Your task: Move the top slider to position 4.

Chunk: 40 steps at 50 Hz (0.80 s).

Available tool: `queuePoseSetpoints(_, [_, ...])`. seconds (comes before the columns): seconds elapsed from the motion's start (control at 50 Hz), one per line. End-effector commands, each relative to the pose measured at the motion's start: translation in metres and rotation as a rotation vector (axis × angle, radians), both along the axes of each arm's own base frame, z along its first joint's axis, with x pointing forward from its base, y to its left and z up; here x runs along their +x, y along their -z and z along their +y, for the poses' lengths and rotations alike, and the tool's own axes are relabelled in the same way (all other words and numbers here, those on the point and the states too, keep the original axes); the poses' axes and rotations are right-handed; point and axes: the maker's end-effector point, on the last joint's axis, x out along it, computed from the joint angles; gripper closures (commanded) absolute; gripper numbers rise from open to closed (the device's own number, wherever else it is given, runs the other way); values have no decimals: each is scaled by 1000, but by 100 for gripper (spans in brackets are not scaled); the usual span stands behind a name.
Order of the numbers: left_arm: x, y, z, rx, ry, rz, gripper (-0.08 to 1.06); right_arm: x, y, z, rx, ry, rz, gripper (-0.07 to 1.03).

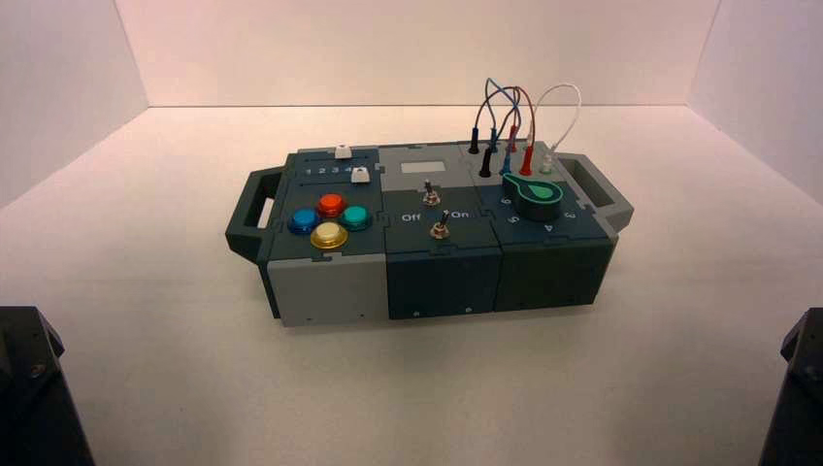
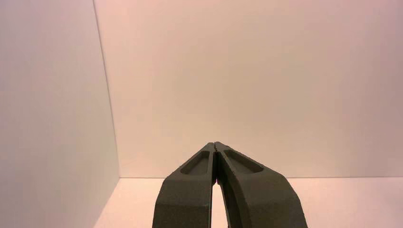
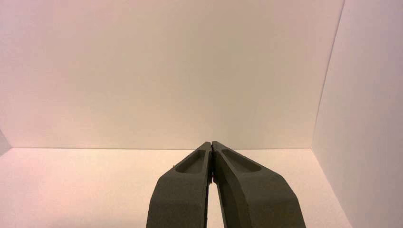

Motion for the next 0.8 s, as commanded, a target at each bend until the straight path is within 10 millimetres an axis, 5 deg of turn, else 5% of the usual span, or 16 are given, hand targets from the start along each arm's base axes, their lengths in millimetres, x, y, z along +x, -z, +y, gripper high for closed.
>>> queuePoseSetpoints(0.02, [2, -10, 1, 3, -3, -20, 100, 3, -18, 1, 4, -4, -38, 99])
queuePoseSetpoints(0.42, [5, -2, 1, 5, -3, 26, 100, 3, -16, 8, 1, -30, -12, 99])
queuePoseSetpoints(0.8, [14, 10, -18, -1, 66, 157, 100, 7, 23, 77, -69, -274, 268, 99])
